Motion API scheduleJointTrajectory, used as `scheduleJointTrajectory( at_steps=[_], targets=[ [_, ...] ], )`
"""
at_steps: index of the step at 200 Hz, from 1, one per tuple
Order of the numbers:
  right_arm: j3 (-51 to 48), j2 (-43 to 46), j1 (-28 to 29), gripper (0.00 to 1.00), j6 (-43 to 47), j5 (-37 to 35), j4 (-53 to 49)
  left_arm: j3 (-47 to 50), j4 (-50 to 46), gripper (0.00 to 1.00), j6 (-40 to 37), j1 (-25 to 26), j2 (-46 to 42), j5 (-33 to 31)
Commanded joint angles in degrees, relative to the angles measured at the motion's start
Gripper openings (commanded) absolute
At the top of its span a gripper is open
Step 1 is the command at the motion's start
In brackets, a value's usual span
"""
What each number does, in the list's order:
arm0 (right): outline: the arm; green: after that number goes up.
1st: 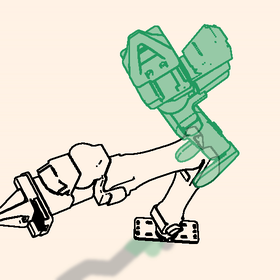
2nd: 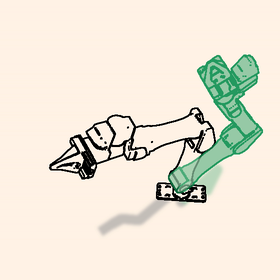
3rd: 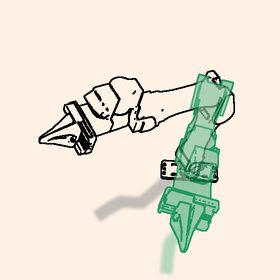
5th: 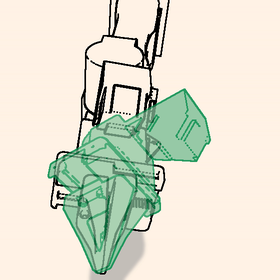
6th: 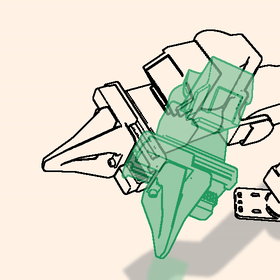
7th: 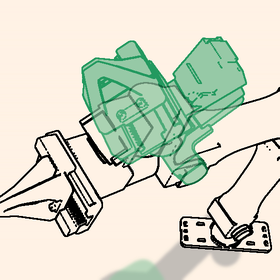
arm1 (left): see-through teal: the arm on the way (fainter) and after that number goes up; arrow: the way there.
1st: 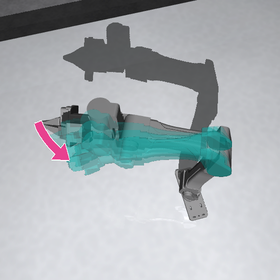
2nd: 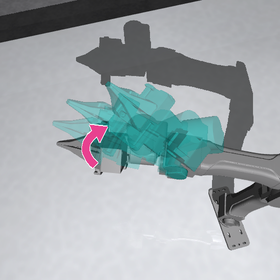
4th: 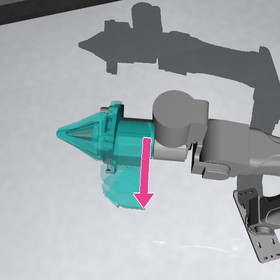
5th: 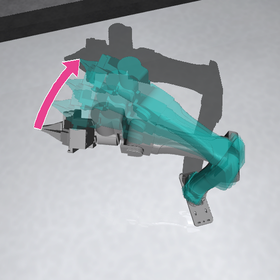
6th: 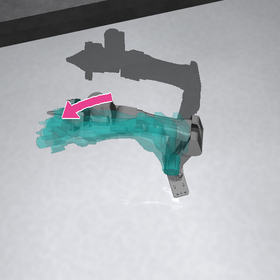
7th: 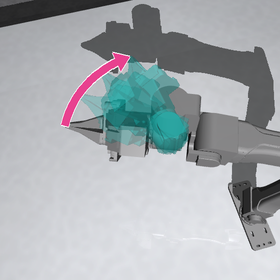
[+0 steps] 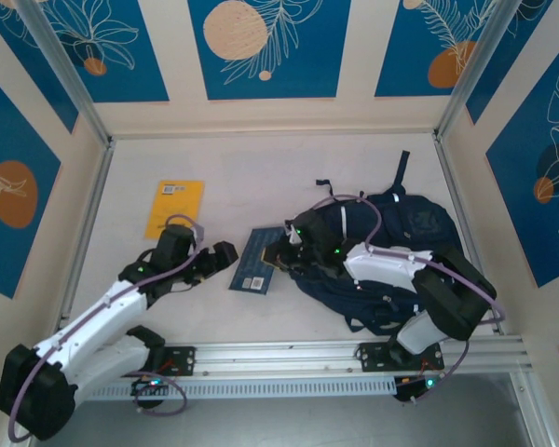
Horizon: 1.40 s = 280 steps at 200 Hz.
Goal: Pack books, pencil case, and school supplies into a backpack
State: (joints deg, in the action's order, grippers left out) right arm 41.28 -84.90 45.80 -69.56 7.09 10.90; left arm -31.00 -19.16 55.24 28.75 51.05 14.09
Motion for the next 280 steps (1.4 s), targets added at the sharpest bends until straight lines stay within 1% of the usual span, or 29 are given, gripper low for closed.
scheduleJointTrajectory(
  at_steps=[1, 33, 45, 62, 88, 119, 159, 211, 231, 250, 280],
  targets=[
    [-1.59, 6.22, 1.05, 0.0, -5.02, -10.94, 8.11, -1.48, 0.11, 0.99, 8.24, -0.01, -3.13, 2.57],
    [-4.74, 13.59, 2.85, 0.0, -7.61, -23.78, 14.04, 1.24, 8.63, 0.99, 19.76, -0.06, -7.17, 4.79],
    [-5.12, 14.53, 2.89, 0.0, -9.72, -25.65, 15.4, 1.61, 10.22, 1.0, 23.01, -0.05, -8.34, 4.1],
    [-5.91, 14.91, 3.32, 0.0, -11.17, -27.99, 18.95, 2.44, 14.87, 0.99, 25.95, 0.07, -10.23, 2.85],
    [-5.35, 15.03, 3.75, 0.0, -11.69, -28.12, 21.31, 3.14, 19.48, 0.99, 28.33, 0.14, -11.82, 0.75],
    [-4.2, 14.44, 4.04, 0.0, -12.89, -27.14, 22.06, 4.43, 23.77, 1.0, 29.65, 0.44, -11.78, 0.19],
    [-3.67, 12.89, 4.63, 0.0, -13.76, -26.82, 25.04, 5.0, 25.93, 0.95, 29.68, 1.96, -9.77, -0.46],
    [-1.64, 10.26, 5.52, 0.0, -14.47, -26.41, 26.84, 3.54, 30.2, 0.9, 29.09, 5.19, -6.07, -3.31],
    [-1.1, 9.57, 5.82, 0.0, -14.71, -26.29, 27.24, 2.84, 31.2, 0.86, 28.85, 6.51, -4.52, -4.81],
    [-1.15, 9.32, 6.46, 0.0, -14.73, -26.86, 27.45, 3.22, 32.99, 0.77, 29.35, 7.26, -3.85, -6.79],
    [-1.79, 9.2, 7.19, 0.0, -14.81, -27.67, 27.69, 2.8, 34.27, 0.56, 29.08, 7.41, -3.4, -8.54]
  ],
)
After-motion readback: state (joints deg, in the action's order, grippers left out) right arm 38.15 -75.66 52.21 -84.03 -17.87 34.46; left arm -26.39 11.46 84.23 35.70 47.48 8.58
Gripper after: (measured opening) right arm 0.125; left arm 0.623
